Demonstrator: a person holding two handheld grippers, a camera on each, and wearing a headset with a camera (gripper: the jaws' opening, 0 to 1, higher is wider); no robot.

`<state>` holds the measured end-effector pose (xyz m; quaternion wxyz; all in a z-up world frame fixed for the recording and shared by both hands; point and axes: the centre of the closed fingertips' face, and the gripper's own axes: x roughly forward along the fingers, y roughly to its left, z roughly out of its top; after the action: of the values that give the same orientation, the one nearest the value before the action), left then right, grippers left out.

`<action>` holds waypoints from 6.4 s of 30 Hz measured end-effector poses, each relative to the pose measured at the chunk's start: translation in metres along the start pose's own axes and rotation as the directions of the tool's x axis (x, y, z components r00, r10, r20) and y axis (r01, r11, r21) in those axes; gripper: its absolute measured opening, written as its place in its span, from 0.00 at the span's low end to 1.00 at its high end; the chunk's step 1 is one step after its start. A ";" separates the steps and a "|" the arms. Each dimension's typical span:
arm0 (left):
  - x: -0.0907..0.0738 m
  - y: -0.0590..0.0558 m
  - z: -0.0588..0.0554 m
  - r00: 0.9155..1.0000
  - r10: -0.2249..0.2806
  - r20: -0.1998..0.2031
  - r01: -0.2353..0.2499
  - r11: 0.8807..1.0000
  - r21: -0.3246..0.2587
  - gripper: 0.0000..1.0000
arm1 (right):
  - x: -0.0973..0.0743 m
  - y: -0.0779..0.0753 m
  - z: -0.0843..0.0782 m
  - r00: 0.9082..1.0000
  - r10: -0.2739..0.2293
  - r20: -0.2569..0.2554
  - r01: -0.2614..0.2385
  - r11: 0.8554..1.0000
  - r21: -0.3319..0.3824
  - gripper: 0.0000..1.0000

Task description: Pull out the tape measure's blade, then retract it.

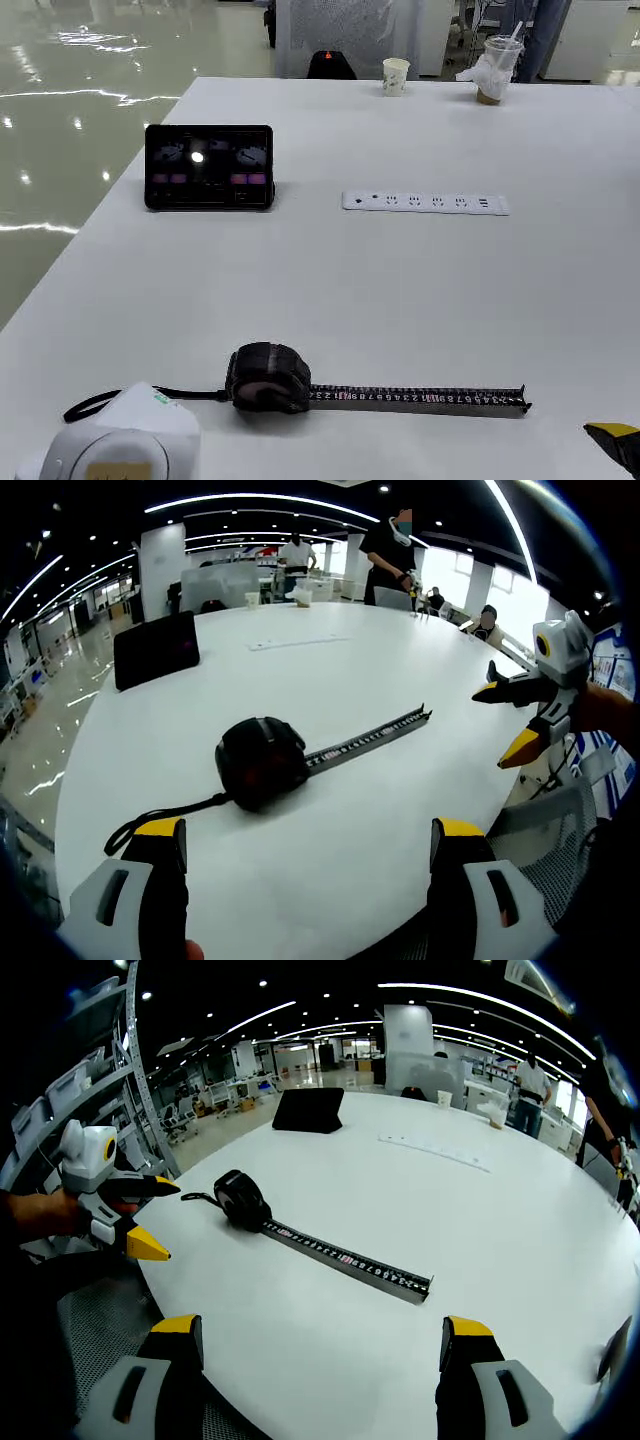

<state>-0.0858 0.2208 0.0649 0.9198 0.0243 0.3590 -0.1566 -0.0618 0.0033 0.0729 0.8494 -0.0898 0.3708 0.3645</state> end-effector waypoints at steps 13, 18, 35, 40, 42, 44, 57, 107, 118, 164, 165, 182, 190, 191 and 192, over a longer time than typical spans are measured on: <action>-0.001 -0.003 0.004 1.000 0.012 -0.003 -0.012 1.000 -0.029 0.99 | -0.004 0.004 0.008 1.000 -0.014 0.010 0.014 0.998 0.055 0.99; 0.001 -0.004 0.006 1.000 0.019 0.002 -0.019 0.999 -0.030 0.99 | -0.004 0.005 0.008 1.000 -0.014 0.009 0.014 0.998 0.060 0.99; 0.005 -0.002 0.013 0.999 0.039 0.018 -0.038 0.998 -0.057 0.99 | 0.001 0.004 0.001 1.000 -0.004 -0.006 0.004 0.999 0.043 0.99; 0.008 0.001 0.016 0.998 0.051 0.024 -0.049 0.997 -0.061 0.99 | 0.002 0.004 0.002 1.000 0.020 0.004 -0.021 0.999 0.026 0.99; 0.010 0.003 0.018 0.997 0.065 0.028 -0.063 0.996 -0.061 0.99 | 0.003 0.003 0.001 1.000 0.030 0.005 -0.030 0.999 0.013 0.99; 0.011 0.005 0.019 0.997 0.071 0.031 -0.068 0.995 -0.067 0.99 | 0.004 0.001 0.001 0.999 0.036 0.003 -0.036 0.999 -0.007 0.99; 0.025 0.011 0.025 0.995 0.090 0.041 -0.086 0.991 -0.106 0.99 | 0.010 -0.009 0.003 0.997 0.082 -0.014 -0.083 0.992 -0.094 0.97; 0.067 0.044 0.035 0.982 0.185 0.043 -0.169 0.954 -0.249 0.77 | 0.046 -0.066 -0.003 0.979 0.139 -0.150 -0.191 0.882 -0.431 0.57; 0.077 0.047 0.037 0.980 0.197 0.037 -0.179 0.946 -0.271 0.71 | 0.057 -0.079 0.000 0.970 0.150 -0.193 -0.229 0.836 -0.498 0.45; 0.102 0.054 0.028 0.973 0.229 -0.017 -0.224 0.931 -0.289 0.63 | 0.086 -0.104 -0.018 0.931 0.214 -0.295 -0.350 0.750 -0.561 0.12; 0.102 0.054 0.028 0.973 0.229 -0.017 -0.224 0.931 -0.289 0.64 | 0.087 -0.103 -0.018 0.931 0.217 -0.295 -0.352 0.754 -0.555 0.12; 0.106 0.055 0.026 0.971 0.239 -0.022 -0.235 0.930 -0.281 0.65 | 0.087 -0.103 -0.018 0.923 0.242 -0.300 -0.364 0.804 -0.470 0.11; 0.105 0.055 0.026 0.965 0.259 -0.028 -0.257 0.928 -0.270 0.64 | 0.087 -0.103 -0.017 0.922 0.244 -0.299 -0.368 0.789 -0.492 0.11; 0.105 0.055 0.026 0.965 0.261 -0.028 -0.259 0.928 -0.268 0.64 | 0.087 -0.103 -0.017 0.922 0.243 -0.300 -0.368 0.787 -0.495 0.11; 0.104 0.055 0.026 0.965 0.261 -0.028 -0.259 0.929 -0.266 0.63 | 0.087 -0.103 -0.017 0.923 0.244 -0.298 -0.369 0.784 -0.499 0.11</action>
<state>0.0204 0.2406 0.0107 0.9286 -0.0534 0.3670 0.0161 0.0390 -0.0297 -0.0122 0.6711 -0.3059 0.3515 0.5766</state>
